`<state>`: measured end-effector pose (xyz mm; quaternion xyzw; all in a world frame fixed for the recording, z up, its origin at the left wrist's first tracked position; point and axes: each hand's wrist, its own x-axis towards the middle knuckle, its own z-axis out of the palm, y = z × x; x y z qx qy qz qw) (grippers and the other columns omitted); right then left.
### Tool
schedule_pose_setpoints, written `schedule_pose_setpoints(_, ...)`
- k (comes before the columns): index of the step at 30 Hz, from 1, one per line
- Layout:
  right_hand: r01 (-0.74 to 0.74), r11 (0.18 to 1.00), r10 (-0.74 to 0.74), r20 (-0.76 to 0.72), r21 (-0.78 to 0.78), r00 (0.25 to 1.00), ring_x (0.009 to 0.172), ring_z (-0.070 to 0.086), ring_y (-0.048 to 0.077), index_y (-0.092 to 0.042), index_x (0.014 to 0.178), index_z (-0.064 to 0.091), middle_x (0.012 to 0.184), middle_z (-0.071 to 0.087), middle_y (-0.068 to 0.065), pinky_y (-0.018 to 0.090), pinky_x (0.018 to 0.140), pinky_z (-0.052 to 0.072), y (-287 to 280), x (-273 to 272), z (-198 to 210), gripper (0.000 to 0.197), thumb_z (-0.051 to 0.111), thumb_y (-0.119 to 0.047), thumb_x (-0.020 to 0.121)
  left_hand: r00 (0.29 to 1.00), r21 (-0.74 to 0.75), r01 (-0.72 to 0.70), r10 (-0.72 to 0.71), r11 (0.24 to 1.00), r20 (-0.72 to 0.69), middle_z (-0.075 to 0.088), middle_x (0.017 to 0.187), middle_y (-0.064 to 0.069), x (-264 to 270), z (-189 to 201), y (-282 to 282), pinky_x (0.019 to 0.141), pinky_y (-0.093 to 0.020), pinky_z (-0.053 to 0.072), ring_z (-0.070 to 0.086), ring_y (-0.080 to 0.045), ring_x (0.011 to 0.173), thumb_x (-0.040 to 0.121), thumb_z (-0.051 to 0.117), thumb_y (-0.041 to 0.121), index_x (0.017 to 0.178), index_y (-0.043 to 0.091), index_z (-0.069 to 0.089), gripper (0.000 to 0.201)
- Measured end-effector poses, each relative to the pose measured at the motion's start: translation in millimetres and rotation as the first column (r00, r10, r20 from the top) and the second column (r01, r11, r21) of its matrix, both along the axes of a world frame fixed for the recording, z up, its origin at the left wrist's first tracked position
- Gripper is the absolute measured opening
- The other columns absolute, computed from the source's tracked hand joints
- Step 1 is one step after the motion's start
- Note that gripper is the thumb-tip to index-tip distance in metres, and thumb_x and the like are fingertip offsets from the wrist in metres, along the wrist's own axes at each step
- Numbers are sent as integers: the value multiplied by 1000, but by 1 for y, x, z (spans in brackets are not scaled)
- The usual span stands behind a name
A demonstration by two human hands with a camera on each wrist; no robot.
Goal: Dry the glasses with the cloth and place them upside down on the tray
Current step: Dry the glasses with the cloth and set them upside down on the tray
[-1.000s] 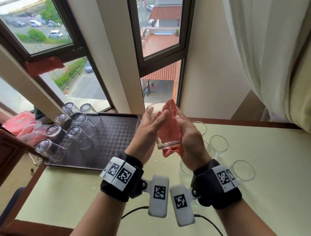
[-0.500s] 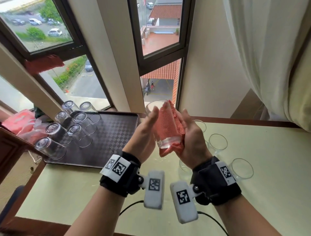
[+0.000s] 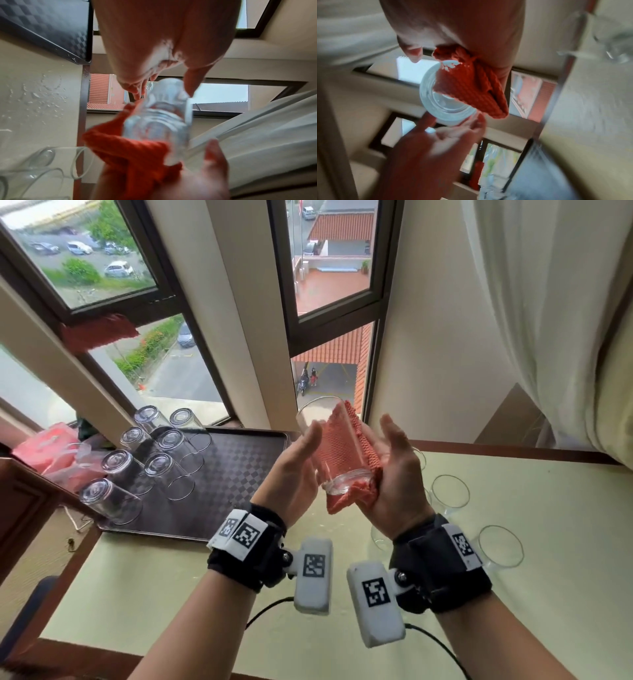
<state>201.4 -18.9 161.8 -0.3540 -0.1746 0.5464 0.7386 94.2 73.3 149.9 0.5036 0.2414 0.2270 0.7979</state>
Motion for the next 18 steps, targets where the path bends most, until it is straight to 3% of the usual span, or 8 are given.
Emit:
schedule_pose_setpoints(1, 12, 1000, -11, 73, -19, 997, 112, 67, 33, -18, 120, 62, 119, 71, 13, 47, 89, 58, 1, 1, -1, 48, 46, -52, 91, 999, -12, -36, 36, 999, 15, 55, 138, -24, -2, -2, 3, 113, -55, 36, 53, -36, 130, 81, 66, 54, 135, 8, 54, 72)
schedule_pose_setpoints(3, 22, 998, 2, 349, -63, 937, 99, 71, 23, -21, 131, 55, 118, 70, 8, 32, 69, 59, 3, 0, 0, 52, 39, -51, 91, 992, -72, -116, 119, 991, 41, 60, 130, -16, -4, -1, 6, 107, -39, 43, 59, -25, 124, 83, 67, 30, 135, 3, 46, 62)
schedule_pose_setpoints(6, 0, 998, 33, 563, -58, 826, 109, 67, 16, -29, 148, 39, 132, 63, 3, 25, 71, 58, 6, -9, -6, 59, 39, -50, 92, 992, -33, -120, 121, 992, 33, 59, 133, -15, -4, 1, 0, 94, -29, 54, 63, -20, 120, 80, 71, 22, 149, 3, 22, 87)
schedule_pose_setpoints(9, -11, 1000, 11, 452, -1, 892, 101, 70, 20, -20, 143, 46, 125, 66, 10, 35, 70, 60, 6, -18, -8, 58, 37, -49, 94, 992, 42, -123, 125, 991, -36, 54, 141, -19, -3, 5, -6, 105, -49, 48, 59, -29, 125, 72, 83, 50, 153, 4, 21, 112)
schedule_pose_setpoints(11, -29, 1000, 26, 275, 7, 961, 108, 69, 30, -19, 132, 56, 123, 69, 13, 48, 82, 59, 5, -16, -6, 54, 40, -53, 93, 999, 41, -52, 53, 998, -10, 51, 137, -24, -8, 8, -5, 106, -60, 43, 54, -40, 122, 76, 75, 59, 146, 1, 34, 100)
schedule_pose_setpoints(13, -46, 999, 45, 117, 4, 992, 113, 67, 31, -23, 122, 61, 120, 71, 10, 47, 87, 57, 4, -10, -3, 55, 50, -60, 84, 1000, 85, -1, 2, 996, -21, 51, 136, -28, -14, 9, 1, 110, -64, 36, 50, -45, 126, 77, 68, 62, 142, 2, 43, 92)
schedule_pose_setpoints(15, -57, 998, 61, 178, -27, 982, 107, 70, 28, -28, 121, 61, 118, 73, 6, 43, 79, 59, 4, -5, 2, 50, 46, -60, 85, 998, 106, -23, 28, 994, -49, 53, 138, -26, -19, 9, 10, 116, -55, 31, 49, -39, 131, 78, 70, 51, 143, 2, 40, 87)
schedule_pose_setpoints(18, -78, 995, 94, 432, -54, 897, 91, 70, 20, -31, 134, 50, 123, 67, 9, 29, 57, 56, 7, -11, 6, 51, 34, -53, 90, 995, 46, -83, 85, 995, -46, 53, 140, -18, -20, 9, 16, 119, -50, 30, 49, -28, 135, 81, 78, 29, 156, 3, 11, 104)
